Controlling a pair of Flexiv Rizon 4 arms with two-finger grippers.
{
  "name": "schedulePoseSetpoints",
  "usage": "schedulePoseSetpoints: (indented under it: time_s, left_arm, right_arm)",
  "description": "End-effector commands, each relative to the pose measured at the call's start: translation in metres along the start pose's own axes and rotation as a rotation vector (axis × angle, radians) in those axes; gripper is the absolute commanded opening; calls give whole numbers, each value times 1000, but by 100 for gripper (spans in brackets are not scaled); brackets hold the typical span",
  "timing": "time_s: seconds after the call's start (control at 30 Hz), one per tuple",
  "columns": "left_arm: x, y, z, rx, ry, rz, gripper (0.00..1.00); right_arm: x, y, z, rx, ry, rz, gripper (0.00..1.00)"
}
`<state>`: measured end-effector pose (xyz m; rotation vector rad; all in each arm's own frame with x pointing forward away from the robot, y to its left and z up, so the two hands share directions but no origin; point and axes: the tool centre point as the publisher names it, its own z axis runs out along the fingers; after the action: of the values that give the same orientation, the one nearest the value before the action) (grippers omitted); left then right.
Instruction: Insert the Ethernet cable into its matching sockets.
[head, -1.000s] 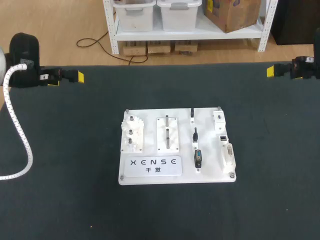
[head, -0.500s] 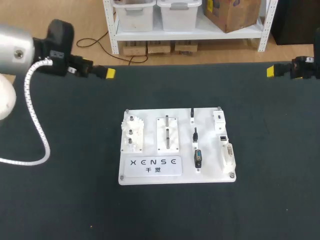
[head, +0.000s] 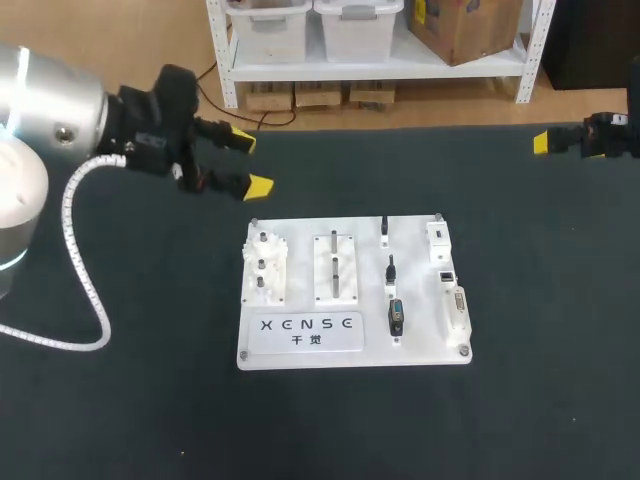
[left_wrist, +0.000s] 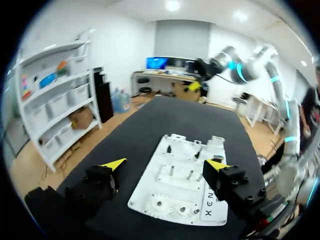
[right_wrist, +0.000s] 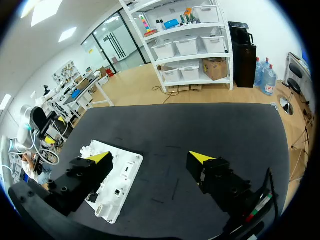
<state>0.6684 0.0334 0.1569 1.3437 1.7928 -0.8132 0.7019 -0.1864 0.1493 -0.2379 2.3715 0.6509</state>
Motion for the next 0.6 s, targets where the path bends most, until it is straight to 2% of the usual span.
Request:
schedulePoseSetpoints:
  time_s: [0.03, 0.23, 0.6]
  left_arm:
    - [6, -8, 7, 342, -123, 433, 100]
    - [17, -25, 16, 297, -102, 429, 100]
    - [42, -55, 27, 190, -110, 307, 100]
  right_arm:
    - [0, 0, 0, 1, 0, 0, 100]
    - [0, 0, 0, 1, 0, 0, 100]
    - [0, 0, 0, 1, 0, 0, 100]
